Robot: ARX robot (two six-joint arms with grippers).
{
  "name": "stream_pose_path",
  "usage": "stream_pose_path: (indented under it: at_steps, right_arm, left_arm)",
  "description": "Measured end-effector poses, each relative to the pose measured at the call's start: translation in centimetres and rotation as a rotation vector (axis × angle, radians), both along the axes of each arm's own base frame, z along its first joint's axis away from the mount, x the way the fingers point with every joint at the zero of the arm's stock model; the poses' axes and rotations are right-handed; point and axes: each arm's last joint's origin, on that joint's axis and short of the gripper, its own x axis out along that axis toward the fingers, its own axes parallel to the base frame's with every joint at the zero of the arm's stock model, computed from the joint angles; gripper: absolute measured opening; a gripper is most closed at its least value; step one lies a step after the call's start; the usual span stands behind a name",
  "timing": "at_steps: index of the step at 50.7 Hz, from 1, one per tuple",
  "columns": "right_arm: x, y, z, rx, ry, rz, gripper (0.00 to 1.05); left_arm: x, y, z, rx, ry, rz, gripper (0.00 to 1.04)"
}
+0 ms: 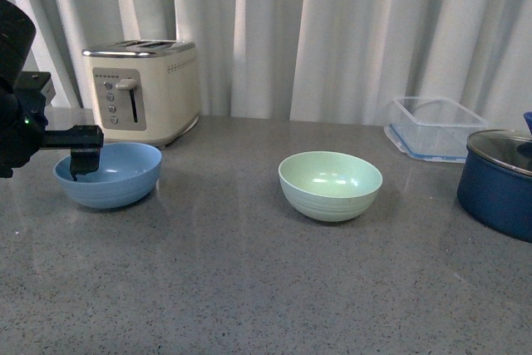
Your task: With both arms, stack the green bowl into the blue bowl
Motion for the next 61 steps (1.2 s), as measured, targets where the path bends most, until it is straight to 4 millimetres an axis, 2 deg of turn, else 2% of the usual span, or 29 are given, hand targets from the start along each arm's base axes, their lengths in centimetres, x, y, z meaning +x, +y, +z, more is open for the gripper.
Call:
stream_pose_path:
  at_steps: [12, 16, 24, 26, 31, 36, 39, 43, 52, 61]
  right_arm:
    - [0.0, 0.0, 0.0, 0.0, 0.0, 0.0, 0.95]
    - [0.0, 0.0, 0.0, 0.0, 0.0, 0.0, 0.95]
    - [0.0, 0.0, 0.0, 0.0, 0.0, 0.0, 0.95]
    - [0.0, 0.0, 0.0, 0.0, 0.0, 0.0, 0.95]
    - [0.0, 0.0, 0.0, 0.0, 0.0, 0.0, 0.95]
    - [0.0, 0.0, 0.0, 0.0, 0.0, 0.0, 0.95]
    - [0.0, 0.0, 0.0, 0.0, 0.0, 0.0, 0.95]
    - [0.0, 0.0, 0.0, 0.0, 0.0, 0.0, 0.95]
    - [0.0, 0.0, 0.0, 0.0, 0.0, 0.0, 0.95]
    - [0.0, 0.0, 0.0, 0.0, 0.0, 0.0, 0.95]
  left_arm:
    - [1.1, -0.4, -0.8, 0.001, 0.005, -0.011, 0.98]
    - [1.3, -0.7, -0.9, 0.006, 0.005, -0.015, 0.82]
    - [1.3, -0.8, -1.0, 0.008, 0.009, -0.013, 0.57]
    - [1.3, -0.7, -1.0, 0.01, 0.013, -0.01, 0.48]
    - [1.2, -0.7, -1.1, 0.01, 0.018, -0.004, 0.34]
    - [1.2, -0.5, -1.2, -0.011, 0.019, 0.007, 0.14]
    - [1.0, -0.4, -0.6, -0.04, 0.002, 0.009, 0.06]
    - [0.9, -0.4, 0.0, -0.042, -0.013, 0.018, 0.04]
    - [0.9, -0.6, 0.1, -0.061, -0.017, 0.027, 0.04]
    - [1.2, -2.2, 1.1, -0.08, -0.034, 0.011, 0.04]
